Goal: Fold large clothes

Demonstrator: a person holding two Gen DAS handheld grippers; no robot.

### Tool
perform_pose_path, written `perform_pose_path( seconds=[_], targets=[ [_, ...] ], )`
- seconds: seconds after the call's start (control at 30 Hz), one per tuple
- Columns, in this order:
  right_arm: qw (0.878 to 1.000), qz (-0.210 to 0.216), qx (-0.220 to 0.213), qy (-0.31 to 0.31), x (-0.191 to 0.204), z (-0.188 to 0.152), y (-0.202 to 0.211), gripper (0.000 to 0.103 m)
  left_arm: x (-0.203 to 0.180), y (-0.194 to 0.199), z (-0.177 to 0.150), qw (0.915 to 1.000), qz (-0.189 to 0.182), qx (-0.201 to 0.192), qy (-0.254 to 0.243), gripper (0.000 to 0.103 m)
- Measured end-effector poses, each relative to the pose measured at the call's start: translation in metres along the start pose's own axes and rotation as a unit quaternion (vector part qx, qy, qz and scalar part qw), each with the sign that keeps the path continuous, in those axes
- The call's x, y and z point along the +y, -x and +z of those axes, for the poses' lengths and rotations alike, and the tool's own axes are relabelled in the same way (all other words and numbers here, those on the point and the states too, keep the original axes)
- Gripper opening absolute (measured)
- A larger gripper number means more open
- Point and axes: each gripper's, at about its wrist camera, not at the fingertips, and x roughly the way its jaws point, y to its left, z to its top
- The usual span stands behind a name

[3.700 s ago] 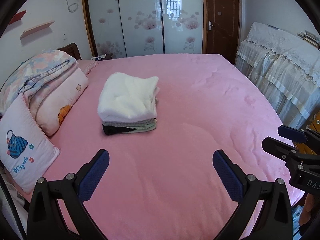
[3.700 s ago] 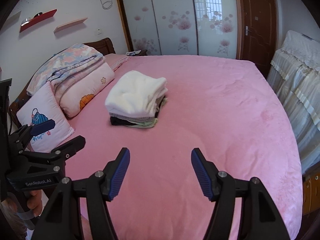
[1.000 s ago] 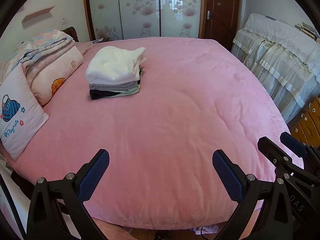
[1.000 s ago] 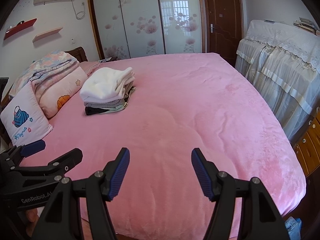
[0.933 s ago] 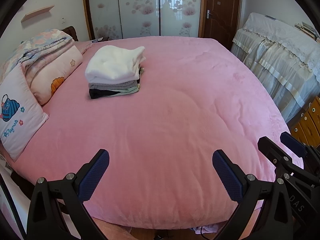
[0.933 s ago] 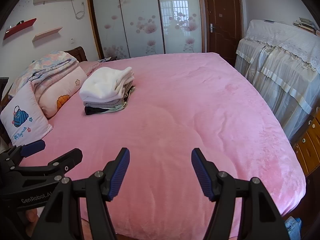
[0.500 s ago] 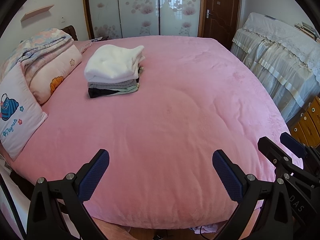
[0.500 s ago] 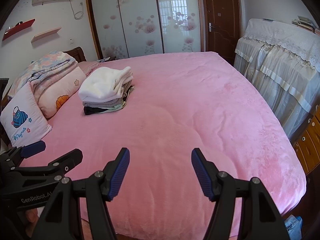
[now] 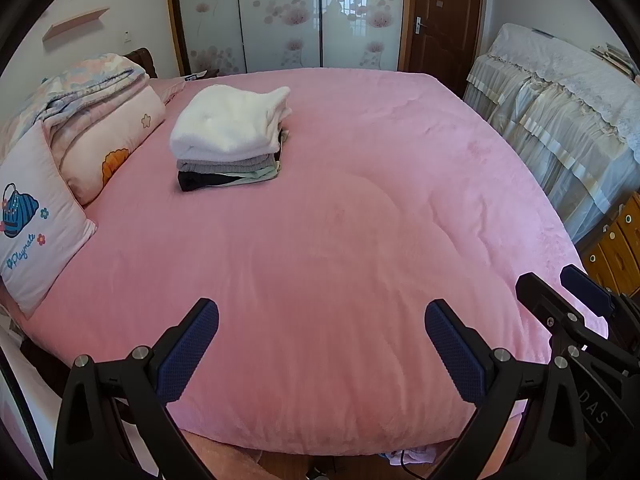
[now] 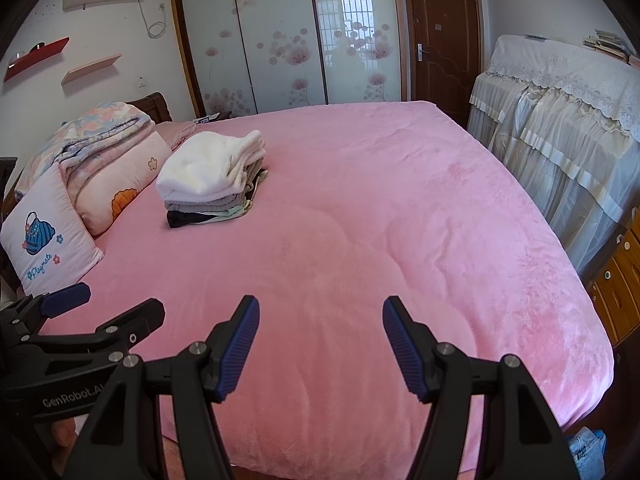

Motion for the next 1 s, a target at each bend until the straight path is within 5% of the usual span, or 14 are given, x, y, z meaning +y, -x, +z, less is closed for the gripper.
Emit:
perform_pose_path(
  seconds=[1.0],
  targets=[
    [1.000,-0.003,0.003,0.000,0.0021,-0.0083,-0.0061,0.064,-0.0034,-0.0015,-0.0019,0.9999,0.008,0.010,0.005,0.102]
  ],
)
